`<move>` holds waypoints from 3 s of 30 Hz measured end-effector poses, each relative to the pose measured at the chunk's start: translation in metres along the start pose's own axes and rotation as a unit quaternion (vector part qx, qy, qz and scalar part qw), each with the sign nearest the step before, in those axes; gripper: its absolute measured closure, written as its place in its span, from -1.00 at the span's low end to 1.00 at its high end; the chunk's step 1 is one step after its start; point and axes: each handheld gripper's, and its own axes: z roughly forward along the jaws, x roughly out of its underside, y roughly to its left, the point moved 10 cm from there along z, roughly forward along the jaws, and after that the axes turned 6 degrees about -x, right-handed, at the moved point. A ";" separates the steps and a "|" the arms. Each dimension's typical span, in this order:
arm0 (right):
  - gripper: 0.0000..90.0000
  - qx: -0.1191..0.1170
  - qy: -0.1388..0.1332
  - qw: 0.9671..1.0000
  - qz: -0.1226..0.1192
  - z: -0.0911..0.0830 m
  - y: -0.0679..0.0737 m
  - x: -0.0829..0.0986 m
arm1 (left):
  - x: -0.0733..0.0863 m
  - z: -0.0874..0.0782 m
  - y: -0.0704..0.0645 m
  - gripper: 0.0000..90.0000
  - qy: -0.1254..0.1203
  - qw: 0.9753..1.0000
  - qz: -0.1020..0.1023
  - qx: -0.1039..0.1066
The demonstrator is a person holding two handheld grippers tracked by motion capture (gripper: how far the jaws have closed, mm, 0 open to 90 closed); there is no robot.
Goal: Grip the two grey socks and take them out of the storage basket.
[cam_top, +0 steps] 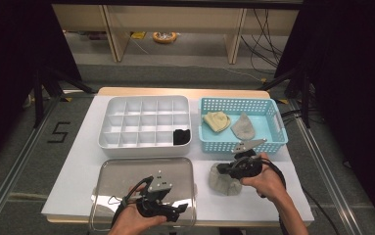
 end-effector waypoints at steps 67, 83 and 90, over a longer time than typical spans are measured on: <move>0.93 0.187 0.039 0.981 0.025 -0.054 -0.013 0.073 | -0.026 0.042 -0.019 -0.35 0.017 0.999 0.030 0.011; 0.91 0.164 -0.045 0.983 0.066 -0.076 -0.007 0.106 | -0.061 0.110 -0.059 -0.23 0.047 0.996 0.054 0.043; 0.90 0.164 -0.048 0.983 0.073 -0.075 -0.006 0.108 | -0.065 0.135 -0.076 -0.14 0.066 0.994 0.068 0.056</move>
